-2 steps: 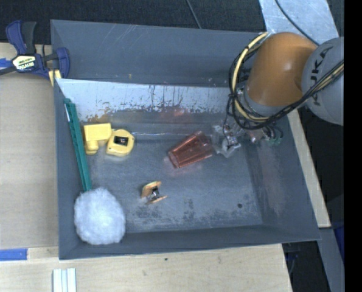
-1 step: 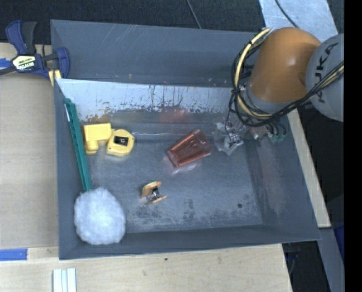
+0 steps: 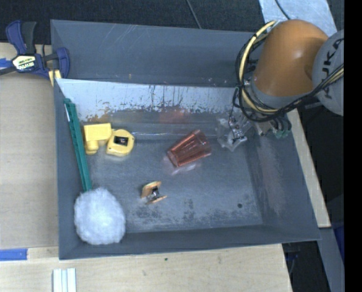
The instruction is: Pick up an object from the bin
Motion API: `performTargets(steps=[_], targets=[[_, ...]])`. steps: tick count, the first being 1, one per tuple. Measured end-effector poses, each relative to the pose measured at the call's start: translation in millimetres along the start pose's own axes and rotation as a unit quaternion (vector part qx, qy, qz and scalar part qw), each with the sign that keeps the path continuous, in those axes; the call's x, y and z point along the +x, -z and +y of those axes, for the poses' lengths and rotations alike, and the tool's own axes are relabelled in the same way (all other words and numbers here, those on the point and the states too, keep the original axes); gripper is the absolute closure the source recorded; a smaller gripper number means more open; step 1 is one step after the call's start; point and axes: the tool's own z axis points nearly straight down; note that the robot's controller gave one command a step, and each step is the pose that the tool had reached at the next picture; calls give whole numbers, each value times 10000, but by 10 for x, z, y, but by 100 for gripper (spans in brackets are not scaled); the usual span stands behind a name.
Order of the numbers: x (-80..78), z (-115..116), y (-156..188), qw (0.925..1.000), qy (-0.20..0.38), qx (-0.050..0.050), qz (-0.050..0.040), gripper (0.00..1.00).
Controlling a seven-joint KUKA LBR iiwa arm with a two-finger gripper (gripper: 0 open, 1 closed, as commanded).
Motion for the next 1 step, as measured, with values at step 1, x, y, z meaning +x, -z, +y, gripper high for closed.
performTargets(steps=[1], targets=[[-7, -4, 159, 10000, -4, 6, -14, 100]])
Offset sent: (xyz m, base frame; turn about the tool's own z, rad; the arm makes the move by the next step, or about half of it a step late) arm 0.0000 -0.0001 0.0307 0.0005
